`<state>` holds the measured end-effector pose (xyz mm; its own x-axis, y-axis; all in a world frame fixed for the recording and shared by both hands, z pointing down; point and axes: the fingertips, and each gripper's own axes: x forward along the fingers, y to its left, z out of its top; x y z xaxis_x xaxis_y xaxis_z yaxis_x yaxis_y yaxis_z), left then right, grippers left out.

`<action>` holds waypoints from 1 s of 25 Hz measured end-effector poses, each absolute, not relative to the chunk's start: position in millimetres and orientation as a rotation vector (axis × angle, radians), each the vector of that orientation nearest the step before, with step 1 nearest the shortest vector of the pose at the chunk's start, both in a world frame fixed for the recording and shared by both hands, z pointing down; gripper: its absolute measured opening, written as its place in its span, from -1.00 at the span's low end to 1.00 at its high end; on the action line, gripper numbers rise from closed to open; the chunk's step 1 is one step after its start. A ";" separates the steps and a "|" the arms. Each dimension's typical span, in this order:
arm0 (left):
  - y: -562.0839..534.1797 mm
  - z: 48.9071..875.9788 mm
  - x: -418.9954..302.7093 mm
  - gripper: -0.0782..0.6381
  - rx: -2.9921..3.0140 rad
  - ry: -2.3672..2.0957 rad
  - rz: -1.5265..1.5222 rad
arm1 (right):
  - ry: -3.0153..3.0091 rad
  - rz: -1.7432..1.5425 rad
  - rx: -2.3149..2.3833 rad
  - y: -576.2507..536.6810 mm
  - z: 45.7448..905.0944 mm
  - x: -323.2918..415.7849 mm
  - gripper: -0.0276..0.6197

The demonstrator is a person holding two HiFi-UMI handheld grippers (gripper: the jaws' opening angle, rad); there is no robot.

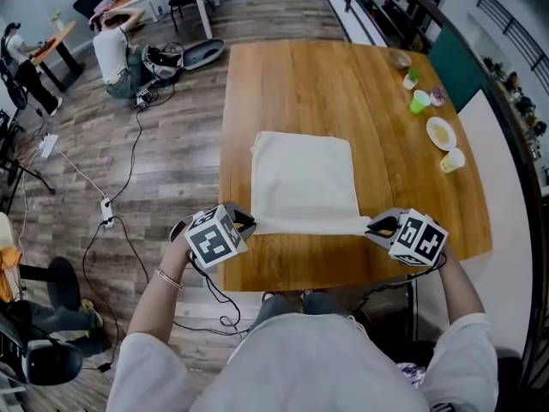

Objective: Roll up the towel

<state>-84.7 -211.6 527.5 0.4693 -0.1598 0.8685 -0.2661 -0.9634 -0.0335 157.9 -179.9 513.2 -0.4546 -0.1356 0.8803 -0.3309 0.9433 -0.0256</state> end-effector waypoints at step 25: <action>-355.8 616.7 -79.6 -0.72 2.365 -0.624 1.500 | -1.972 0.385 0.490 -339.0 603.0 168.0 -0.79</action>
<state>-79.6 -355.8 616.7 0.3705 -0.2113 0.9045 -0.4926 -0.8703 -0.0015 168.0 -339.0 603.0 -0.3940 -0.1699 0.9033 -0.4975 0.8658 -0.0541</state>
